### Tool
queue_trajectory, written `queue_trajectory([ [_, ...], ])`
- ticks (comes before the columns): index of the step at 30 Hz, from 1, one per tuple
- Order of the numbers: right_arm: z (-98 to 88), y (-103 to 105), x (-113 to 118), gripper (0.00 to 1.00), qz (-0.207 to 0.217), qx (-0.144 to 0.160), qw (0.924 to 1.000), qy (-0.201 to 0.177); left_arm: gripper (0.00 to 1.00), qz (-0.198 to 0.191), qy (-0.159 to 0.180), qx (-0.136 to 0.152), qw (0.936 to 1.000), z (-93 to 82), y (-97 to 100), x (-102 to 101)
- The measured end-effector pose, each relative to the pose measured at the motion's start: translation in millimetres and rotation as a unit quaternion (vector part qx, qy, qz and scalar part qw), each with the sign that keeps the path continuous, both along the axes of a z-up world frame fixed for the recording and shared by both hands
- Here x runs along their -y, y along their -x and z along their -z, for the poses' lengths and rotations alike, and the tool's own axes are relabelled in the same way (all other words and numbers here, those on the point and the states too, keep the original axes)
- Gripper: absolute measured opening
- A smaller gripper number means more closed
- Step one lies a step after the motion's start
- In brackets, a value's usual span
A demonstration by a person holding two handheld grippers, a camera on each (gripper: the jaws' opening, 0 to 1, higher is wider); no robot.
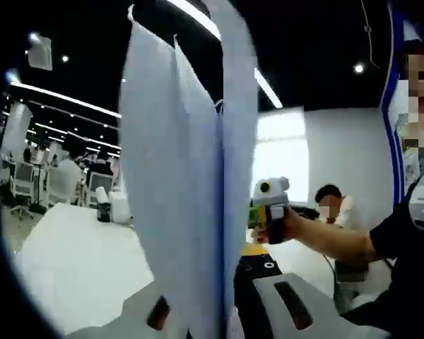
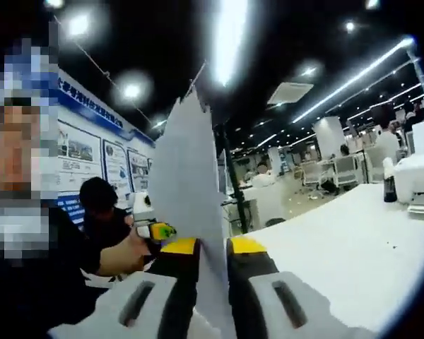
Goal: Organize the stack of printing papers by aligning and flattening the scattered papers on the table
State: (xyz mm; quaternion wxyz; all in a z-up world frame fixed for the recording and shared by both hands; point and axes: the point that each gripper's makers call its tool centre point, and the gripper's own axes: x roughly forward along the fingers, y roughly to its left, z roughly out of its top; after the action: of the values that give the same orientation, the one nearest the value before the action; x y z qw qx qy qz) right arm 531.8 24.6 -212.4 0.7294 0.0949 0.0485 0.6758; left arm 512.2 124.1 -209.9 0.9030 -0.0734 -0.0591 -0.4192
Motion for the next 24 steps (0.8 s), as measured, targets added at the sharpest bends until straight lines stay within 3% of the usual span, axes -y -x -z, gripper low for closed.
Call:
queue_trajectory([
  [3,-12.5,0,10,0.0,0.026,0.015,0.9995,-0.013,0.06,-0.019,-0.012,0.018,0.9996,-9.0,-12.8,8],
  [8,-30.5,3,21,0.0,0.077,0.074,0.9942,-0.013,0.06,-0.052,-0.037,0.075,0.9951,-25.0,-30.6,21],
  [10,-34.8,7,26,0.0,0.085,0.098,0.9914,-0.016,0.06,-0.053,-0.036,0.079,0.9948,-26.4,-33.2,26],
  [13,-30.9,12,30,0.0,0.084,0.1,0.9913,-0.016,0.09,-0.047,-0.031,0.088,0.9945,-22.6,-36.1,33],
  [14,-20.6,13,34,0.0,0.087,0.099,0.9913,-0.004,0.14,-0.041,-0.039,0.057,0.9967,-3.6,-39.3,37],
  [16,0.8,15,36,0.05,0.082,0.088,0.9924,0.024,0.3,-0.043,-0.057,0.022,0.9972,22.8,-43.8,40],
  [18,18.8,9,37,0.15,0.093,0.073,0.9919,0.046,0.28,-0.045,-0.069,0.008,0.9966,38.8,-46.0,43],
  [22,36.4,0,36,0.23,0.108,0.064,0.9898,0.068,0.31,-0.047,-0.058,0.005,0.9972,40.9,-45.3,45],
  [24,37.9,-1,35,0.24,0.107,0.061,0.9899,0.071,0.31,-0.043,-0.055,0.01,0.9975,32.9,-46.6,45],
])
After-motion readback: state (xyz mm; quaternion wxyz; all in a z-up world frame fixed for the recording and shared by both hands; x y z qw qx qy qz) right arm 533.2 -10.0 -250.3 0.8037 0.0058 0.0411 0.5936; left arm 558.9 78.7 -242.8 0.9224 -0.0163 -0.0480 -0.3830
